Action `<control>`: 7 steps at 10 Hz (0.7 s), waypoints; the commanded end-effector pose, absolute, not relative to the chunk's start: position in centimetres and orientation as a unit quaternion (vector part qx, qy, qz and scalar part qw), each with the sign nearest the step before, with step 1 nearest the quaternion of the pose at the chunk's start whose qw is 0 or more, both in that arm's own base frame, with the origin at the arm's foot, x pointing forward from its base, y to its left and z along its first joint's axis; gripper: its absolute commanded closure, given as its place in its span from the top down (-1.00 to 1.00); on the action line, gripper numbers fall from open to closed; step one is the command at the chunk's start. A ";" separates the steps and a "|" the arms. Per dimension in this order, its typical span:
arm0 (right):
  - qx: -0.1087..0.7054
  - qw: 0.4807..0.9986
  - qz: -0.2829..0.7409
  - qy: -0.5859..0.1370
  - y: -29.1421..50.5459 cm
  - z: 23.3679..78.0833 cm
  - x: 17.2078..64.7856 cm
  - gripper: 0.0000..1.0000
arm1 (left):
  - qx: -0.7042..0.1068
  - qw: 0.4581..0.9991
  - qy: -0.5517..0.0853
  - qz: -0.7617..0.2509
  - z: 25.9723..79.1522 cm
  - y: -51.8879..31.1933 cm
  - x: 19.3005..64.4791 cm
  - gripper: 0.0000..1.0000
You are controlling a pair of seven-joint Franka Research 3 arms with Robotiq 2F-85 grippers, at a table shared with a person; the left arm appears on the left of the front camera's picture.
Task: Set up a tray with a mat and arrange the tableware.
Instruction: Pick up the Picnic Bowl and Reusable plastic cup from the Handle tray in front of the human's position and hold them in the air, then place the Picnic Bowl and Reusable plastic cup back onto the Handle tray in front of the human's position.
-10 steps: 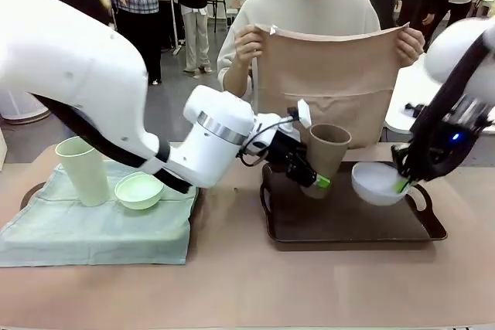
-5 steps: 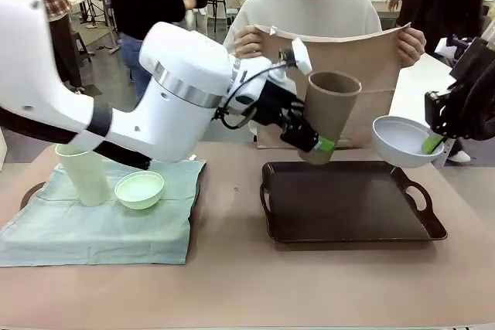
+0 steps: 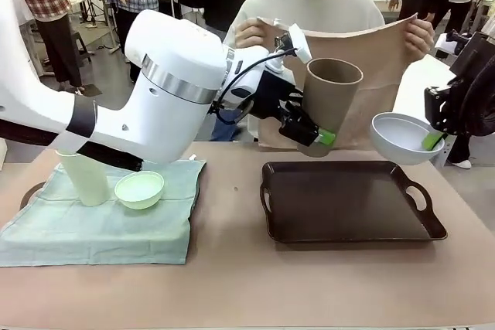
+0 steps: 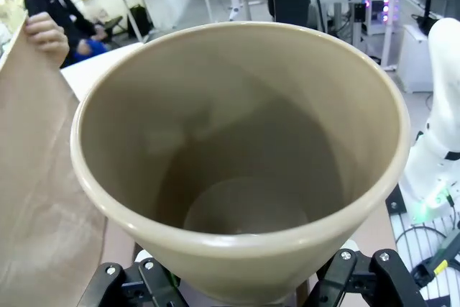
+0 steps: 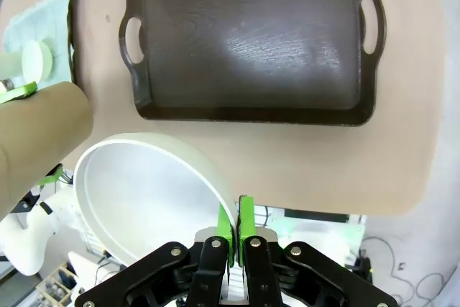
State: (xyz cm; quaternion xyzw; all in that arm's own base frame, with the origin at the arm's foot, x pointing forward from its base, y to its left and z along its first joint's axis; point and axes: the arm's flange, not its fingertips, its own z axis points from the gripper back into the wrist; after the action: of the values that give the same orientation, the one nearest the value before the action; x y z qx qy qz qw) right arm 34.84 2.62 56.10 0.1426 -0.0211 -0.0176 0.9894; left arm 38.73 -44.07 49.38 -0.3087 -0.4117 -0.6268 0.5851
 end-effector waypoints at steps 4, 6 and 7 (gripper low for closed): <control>0.143 0.989 -0.017 -0.023 2.6 56.2 34.6 -1.00 | -0.314 0.580 -0.411 -0.630 49.5 -44.3 39.1 -1.00; 0.143 0.989 -0.017 -0.023 2.6 56.2 34.6 -1.00 | -0.314 0.580 -0.411 -0.630 49.5 -44.3 39.1 -1.00; 0.143 0.989 -0.017 -0.023 2.6 56.2 34.6 -1.00 | -0.314 0.580 -0.411 -0.630 49.5 -44.3 39.1 -1.00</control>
State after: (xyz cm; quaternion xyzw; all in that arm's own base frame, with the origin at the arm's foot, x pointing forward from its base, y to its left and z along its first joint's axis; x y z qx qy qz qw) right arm 34.80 2.62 56.16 0.1426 -0.0219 -0.0175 0.9894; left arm 38.84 -44.16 49.21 -0.3113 -0.4099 -0.6268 0.5850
